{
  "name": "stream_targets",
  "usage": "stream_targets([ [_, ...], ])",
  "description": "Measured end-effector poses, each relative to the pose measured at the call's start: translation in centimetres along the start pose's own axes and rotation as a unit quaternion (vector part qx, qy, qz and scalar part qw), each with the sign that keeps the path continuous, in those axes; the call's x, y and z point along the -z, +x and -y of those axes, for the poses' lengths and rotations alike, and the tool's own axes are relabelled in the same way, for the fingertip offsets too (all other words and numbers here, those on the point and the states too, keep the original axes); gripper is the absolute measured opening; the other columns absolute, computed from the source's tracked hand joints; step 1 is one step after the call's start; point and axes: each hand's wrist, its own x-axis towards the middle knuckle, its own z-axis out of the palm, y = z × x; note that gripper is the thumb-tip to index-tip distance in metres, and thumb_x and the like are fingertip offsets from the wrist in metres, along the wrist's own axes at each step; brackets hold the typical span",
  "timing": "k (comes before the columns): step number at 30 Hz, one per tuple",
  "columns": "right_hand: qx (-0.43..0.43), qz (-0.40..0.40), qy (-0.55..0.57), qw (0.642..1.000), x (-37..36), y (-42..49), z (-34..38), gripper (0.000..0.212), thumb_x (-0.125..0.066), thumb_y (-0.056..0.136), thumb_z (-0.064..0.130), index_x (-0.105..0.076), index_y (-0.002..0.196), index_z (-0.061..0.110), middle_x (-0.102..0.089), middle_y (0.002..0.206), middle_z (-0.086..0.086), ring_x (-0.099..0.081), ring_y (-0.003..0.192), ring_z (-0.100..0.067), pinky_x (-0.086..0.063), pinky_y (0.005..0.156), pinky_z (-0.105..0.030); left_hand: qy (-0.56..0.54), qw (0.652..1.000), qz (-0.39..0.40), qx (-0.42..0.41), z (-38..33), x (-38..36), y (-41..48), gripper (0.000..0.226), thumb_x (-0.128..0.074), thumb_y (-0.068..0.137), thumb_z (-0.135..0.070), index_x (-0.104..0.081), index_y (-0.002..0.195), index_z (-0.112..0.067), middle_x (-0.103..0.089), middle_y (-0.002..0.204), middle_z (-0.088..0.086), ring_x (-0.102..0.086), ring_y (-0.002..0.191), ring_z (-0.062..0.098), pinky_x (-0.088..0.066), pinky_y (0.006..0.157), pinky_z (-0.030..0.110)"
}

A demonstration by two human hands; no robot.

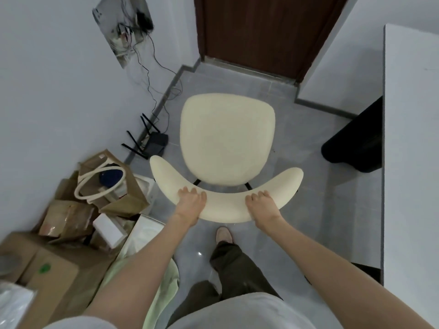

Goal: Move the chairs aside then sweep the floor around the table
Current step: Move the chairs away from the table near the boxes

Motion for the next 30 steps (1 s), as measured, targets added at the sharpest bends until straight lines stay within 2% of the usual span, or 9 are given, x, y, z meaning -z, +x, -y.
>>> stream_targets([
  [8, 0.0, -0.007, -0.016, 1.0, -4.7, -7.1, 4.5, 0.055, -0.066, 0.079, 0.012, -0.044, 0.128, 0.007, -0.055, 0.125, -0.01, -0.051, 0.115, -0.029, -0.03, 0.109, -0.037, 0.001, 1.0, -0.013, -0.013, -3.6, -5.0, -7.0, 0.07, -0.065, 0.079, -0.012, -0.029, 0.139, -0.005, -0.049, 0.123, 0.017, -0.049, 0.109, 0.034, -0.039, 0.092, 0.039],
  [16, 0.0, 0.019, -0.006, 1.0, -8.1, -15.0, 10.7, 0.054, -0.065, 0.081, 0.014, -0.042, 0.129, 0.007, -0.054, 0.125, -0.011, -0.052, 0.114, -0.029, -0.033, 0.107, -0.036, -0.01, 1.0, -0.012, -0.023, -6.1, -9.8, -14.8, 0.066, -0.068, 0.075, -0.008, -0.037, 0.133, -0.007, -0.05, 0.121, 0.016, -0.048, 0.109, 0.034, -0.037, 0.093, 0.04],
  [21, 0.007, 0.03, -0.015, 0.999, -10.1, -19.0, 12.4, 0.056, -0.063, 0.081, 0.014, -0.041, 0.131, 0.007, -0.055, 0.124, -0.011, -0.053, 0.114, -0.028, -0.034, 0.105, -0.035, -0.03, 0.999, -0.015, -0.018, -8.4, -11.3, -19.1, 0.058, -0.068, 0.074, -0.004, -0.044, 0.126, -0.007, -0.054, 0.117, 0.014, -0.049, 0.108, 0.03, -0.037, 0.091, 0.038],
  [30, 0.027, 0.023, -0.026, 0.999, -13.8, -26.0, 13.8, 0.053, -0.066, 0.08, 0.014, -0.044, 0.128, 0.01, -0.058, 0.123, -0.008, -0.054, 0.113, -0.026, -0.034, 0.103, -0.032, -0.043, 0.999, -0.001, 0.014, -14.2, -14.0, -26.1, 0.06, -0.068, 0.076, -0.006, -0.043, 0.13, -0.01, -0.053, 0.121, 0.013, -0.048, 0.112, 0.03, -0.036, 0.094, 0.038],
])
